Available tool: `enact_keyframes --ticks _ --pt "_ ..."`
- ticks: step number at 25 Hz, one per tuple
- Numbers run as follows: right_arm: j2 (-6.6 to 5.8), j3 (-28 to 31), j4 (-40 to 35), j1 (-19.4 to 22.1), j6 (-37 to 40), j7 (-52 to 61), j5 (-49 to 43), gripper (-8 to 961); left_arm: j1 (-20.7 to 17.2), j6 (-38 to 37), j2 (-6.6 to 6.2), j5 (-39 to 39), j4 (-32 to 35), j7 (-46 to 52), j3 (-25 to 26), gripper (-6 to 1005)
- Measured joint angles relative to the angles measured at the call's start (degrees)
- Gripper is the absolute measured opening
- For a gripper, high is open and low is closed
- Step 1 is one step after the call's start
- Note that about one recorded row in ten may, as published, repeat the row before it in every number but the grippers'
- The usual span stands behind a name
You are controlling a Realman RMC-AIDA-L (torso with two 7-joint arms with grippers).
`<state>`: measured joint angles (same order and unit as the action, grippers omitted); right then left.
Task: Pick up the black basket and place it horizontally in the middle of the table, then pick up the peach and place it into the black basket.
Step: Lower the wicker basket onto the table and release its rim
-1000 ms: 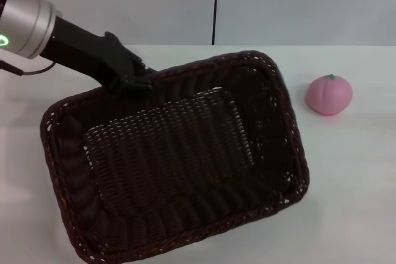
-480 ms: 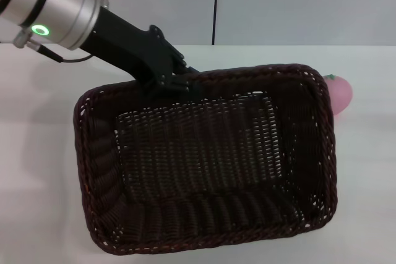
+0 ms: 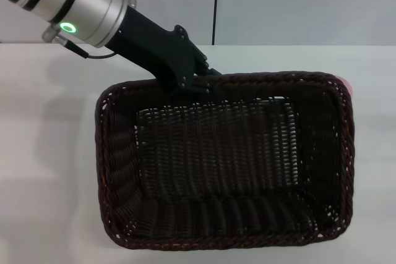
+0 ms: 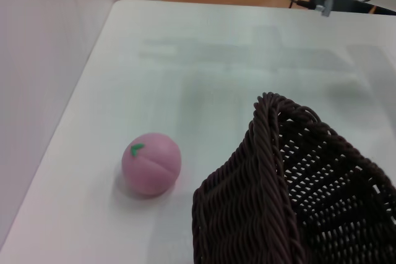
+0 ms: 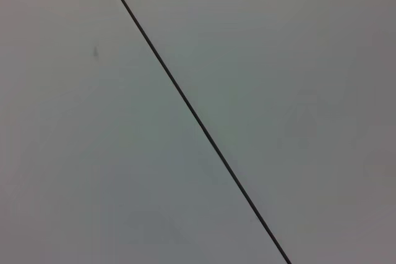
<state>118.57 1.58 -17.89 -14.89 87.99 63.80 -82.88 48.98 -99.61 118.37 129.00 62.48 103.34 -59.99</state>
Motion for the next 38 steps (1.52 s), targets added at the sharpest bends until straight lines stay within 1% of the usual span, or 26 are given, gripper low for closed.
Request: enact_keyframes --ticks 4,6,12,23,27,28,32,38 --pt "0.05 0.0 0.1 0.2 0.1 0.0 0.0 547 0.4 0.9 0.15 -0.2 -0.6 -1.3 -1.0 196" --pt "0.07 0.0 0.1 0.3 0.1 0.0 0.0 547 0.4 2.5 0.19 -0.6 -1.1 -1.5 -3.2 196" --pt "0.08 0.0 0.1 0.4 0.1 -0.1 0.0 545 0.5 4.8 0.19 -1.1 -2.2 -1.9 -5.2 196" --pt "0.03 0.0 0.9 -0.2 0.0 -0.1 0.0 541 1.2 5.9 0.19 -1.7 -4.7 -2.4 -5.3 196" --pt "0.0 0.0 0.9 -0.4 -0.4 -0.2 0.0 539 1.2 7.9 0.19 -1.6 -4.9 -1.4 -5.6 194" --pt "0.0 -0.1 0.9 -0.5 -0.5 -0.2 0.0 539 0.8 9.6 0.19 -1.7 -4.8 -0.8 -5.6 193" --pt "0.03 0.0 1.3 -0.7 -0.8 -0.2 0.0 537 0.6 11.3 0.14 -1.9 -4.9 -0.4 -5.4 216" --pt "0.07 0.0 1.5 -0.7 -0.9 -0.2 0.0 535 0.5 11.8 0.1 -2.8 -4.9 -0.9 -5.6 366"
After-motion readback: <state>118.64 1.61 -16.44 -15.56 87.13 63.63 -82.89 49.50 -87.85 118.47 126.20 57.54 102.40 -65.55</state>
